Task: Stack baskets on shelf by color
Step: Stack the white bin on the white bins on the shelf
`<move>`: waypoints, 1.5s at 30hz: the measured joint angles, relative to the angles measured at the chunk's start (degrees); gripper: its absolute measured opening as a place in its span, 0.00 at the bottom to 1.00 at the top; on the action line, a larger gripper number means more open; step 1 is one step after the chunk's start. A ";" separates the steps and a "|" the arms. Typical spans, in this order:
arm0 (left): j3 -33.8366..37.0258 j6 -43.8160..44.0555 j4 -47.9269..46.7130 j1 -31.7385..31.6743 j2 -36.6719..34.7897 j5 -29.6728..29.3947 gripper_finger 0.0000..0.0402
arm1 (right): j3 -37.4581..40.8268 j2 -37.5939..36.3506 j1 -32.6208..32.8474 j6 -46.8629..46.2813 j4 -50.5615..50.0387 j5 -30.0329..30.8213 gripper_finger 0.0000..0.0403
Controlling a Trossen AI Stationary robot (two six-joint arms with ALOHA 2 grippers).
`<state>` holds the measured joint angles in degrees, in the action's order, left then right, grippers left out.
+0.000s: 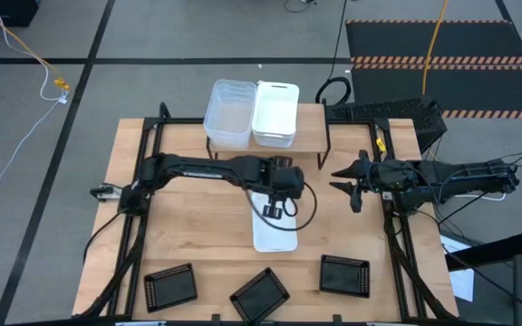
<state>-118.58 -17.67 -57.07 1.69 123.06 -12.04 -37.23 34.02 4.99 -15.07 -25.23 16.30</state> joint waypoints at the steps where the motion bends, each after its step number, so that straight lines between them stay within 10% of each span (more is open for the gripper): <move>1: 0.00 0.09 -0.61 0.41 -1.18 0.06 0.13 | 0.00 0.00 0.00 0.22 0.00 0.02 0.33; 15: 4.36 28.82 3.70 7.94 -2.41 9.11 0.53 | 0.01 0.01 0.00 0.81 0.19 0.06 0.33; 28: 22.18 34.97 24.64 14.01 -2.37 9.27 0.36 | 0.00 1.01 0.00 2.29 2.82 0.20 0.33; 45: 15.24 24.43 2.37 14.46 -2.83 15.28 0.01 | 0.00 1.16 0.00 2.32 2.67 0.15 0.33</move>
<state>-103.35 6.76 -54.70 16.16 120.22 3.23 -37.23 35.18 4.99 -12.75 -22.57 16.44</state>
